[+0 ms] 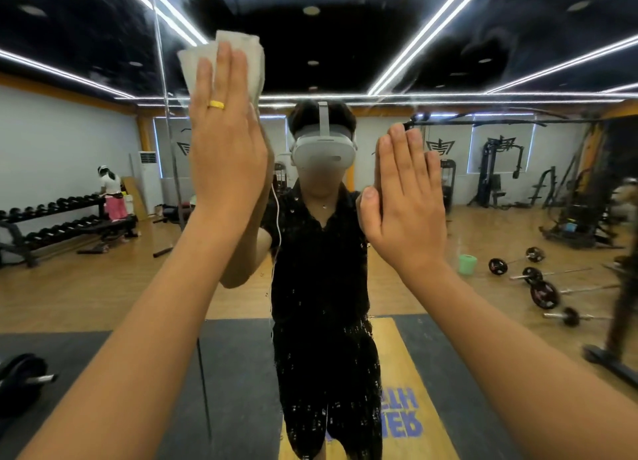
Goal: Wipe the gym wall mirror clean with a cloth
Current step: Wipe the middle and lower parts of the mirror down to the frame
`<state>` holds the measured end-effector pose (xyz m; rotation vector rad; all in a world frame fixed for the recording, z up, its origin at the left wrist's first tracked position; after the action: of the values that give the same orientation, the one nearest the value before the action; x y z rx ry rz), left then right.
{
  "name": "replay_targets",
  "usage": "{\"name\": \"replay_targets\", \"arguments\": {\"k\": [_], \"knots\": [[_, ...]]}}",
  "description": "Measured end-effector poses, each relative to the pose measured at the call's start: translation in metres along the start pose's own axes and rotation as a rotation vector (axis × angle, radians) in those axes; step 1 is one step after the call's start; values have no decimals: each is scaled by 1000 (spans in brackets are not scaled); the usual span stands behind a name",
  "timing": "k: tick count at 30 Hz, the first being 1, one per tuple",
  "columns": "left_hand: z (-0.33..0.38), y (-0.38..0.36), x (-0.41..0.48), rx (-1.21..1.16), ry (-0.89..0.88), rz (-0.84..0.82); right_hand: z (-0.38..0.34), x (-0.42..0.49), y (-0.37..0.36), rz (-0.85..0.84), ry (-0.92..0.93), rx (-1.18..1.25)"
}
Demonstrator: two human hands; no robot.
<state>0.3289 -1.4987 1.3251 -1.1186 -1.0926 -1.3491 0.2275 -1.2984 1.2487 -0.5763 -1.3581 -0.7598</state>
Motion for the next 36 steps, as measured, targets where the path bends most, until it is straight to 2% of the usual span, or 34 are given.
{"name": "replay_targets", "arguments": {"k": [3,6,14,16,20,28,32,36], "knots": [[-14,0,-53,-15,41,4,2,0,-1,-5,7,7],[-24,-4,-87,25,5,-15,3,-1,0,0,3,2],[-36,-1,-23,-26,-10,40,3,-1,-1,-10,-6,-5],[-34,-1,-51,-29,56,51,3,-2,-1,-14,-10,3],[-27,-6,-119,48,20,-44,0,-1,0,-13,-21,19],[-12,-7,-41,-9,9,-42,2,-1,1,-35,-22,2],[-15,-15,-98,-17,4,-29,1,-1,0,-31,-32,16],[-16,-27,-145,69,-83,-96,1,-2,-1,-27,-20,1]]}}
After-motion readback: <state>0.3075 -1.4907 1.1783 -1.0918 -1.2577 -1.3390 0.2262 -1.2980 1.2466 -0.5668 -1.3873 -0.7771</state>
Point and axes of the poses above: each hand's wrist, its own x-axis towards the middle knuckle, its own y-axis out of the back of the hand, z = x × y, the point moved 8 cm from there along x, towards the middle knuckle, and after that the axes turned 1 degree about z, right-handed, at the moved point
